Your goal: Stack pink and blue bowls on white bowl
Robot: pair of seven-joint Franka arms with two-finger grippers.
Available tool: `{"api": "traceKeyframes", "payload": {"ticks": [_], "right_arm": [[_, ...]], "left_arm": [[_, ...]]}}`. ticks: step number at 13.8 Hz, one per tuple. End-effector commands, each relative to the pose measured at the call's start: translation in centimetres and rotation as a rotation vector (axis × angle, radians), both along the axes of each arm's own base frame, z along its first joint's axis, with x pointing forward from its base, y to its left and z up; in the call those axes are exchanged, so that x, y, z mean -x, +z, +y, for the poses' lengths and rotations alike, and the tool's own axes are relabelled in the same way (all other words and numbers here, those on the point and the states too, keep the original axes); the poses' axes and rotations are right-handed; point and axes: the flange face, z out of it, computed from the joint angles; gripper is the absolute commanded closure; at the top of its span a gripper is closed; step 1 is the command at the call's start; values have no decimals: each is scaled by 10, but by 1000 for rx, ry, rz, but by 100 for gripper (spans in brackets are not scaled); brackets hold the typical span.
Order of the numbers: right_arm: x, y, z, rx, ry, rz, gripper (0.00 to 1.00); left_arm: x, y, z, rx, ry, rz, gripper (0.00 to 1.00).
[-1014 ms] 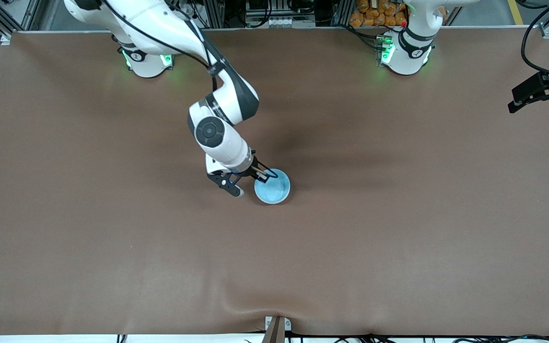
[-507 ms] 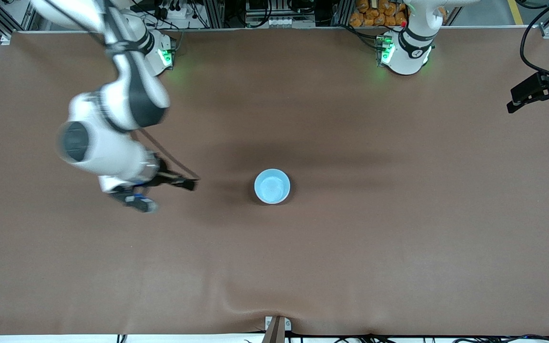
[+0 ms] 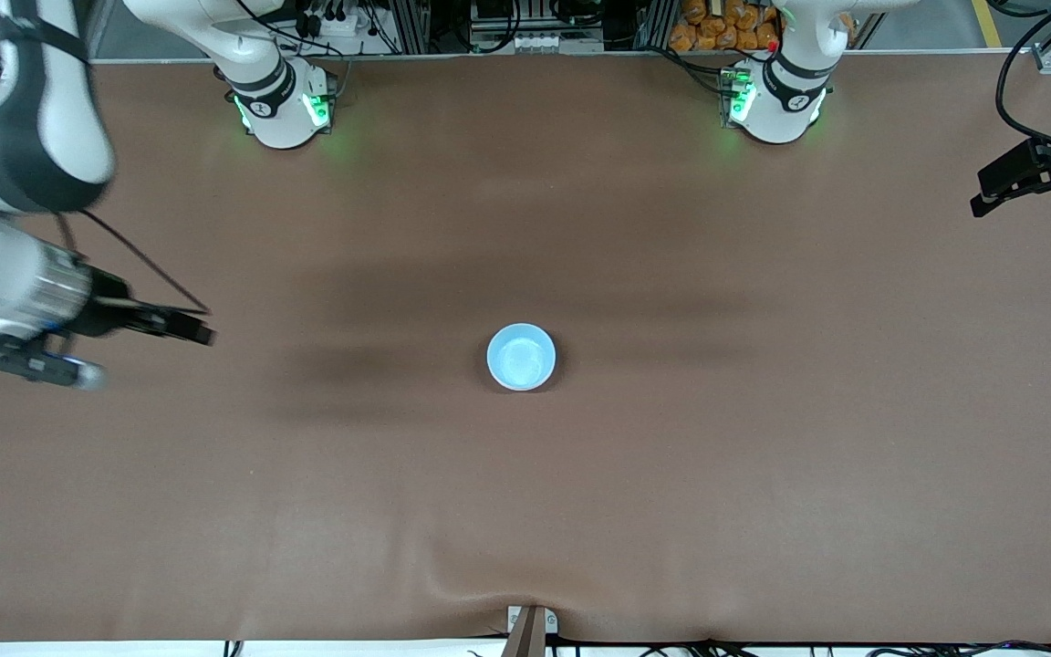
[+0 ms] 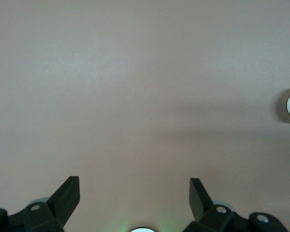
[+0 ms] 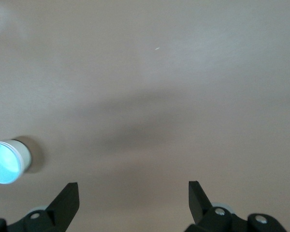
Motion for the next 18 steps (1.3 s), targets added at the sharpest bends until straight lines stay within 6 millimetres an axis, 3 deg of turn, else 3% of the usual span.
{"api": "traceKeyframes", "payload": {"ticks": [1, 6, 14, 18], "right_arm": [[30, 37, -28, 17, 95, -11, 0], [52, 102, -27, 103, 174, 35, 0], [65, 121, -37, 109, 157, 40, 0], [66, 122, -52, 109, 123, 40, 0]], "left_arm": [[-2, -2, -3, 21, -17, 1, 0], [-2, 7, -6, 12, -18, -17, 0], [-4, 4, -7, 16, -18, -11, 0], [-4, 4, -6, 18, -18, -12, 0]]}}
